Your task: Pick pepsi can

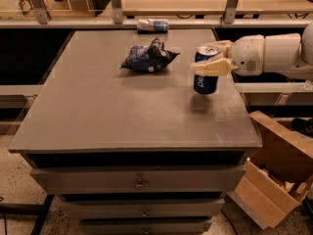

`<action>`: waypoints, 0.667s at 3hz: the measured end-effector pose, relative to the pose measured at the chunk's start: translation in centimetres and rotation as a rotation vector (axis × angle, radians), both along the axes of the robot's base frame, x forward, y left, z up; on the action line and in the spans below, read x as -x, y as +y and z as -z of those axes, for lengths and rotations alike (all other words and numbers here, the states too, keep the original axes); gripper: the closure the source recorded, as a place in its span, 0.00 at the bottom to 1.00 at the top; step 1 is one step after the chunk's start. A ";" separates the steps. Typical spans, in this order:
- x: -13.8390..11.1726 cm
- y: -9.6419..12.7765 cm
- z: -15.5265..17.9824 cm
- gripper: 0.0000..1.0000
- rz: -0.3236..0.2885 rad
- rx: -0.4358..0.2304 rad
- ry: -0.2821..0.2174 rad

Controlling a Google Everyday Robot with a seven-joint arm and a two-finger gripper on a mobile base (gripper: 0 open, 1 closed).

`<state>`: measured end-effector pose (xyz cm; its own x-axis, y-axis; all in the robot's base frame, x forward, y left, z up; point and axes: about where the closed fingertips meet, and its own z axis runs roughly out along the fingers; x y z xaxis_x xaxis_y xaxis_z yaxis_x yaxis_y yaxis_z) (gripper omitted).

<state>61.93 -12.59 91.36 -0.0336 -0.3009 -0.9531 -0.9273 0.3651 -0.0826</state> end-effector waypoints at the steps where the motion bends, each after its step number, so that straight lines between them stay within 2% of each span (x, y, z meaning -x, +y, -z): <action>1: -0.4 -3.0 -3.1 1.00 -0.027 -0.079 0.000; 2: -0.4 -3.6 -5.5 1.00 -0.031 -0.086 -0.046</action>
Offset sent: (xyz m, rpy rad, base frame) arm 0.0032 -0.0267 0.0266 0.0712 0.0025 0.0243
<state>62.37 -16.24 96.87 0.0188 -0.2185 -0.9757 -0.9344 0.3434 -0.0949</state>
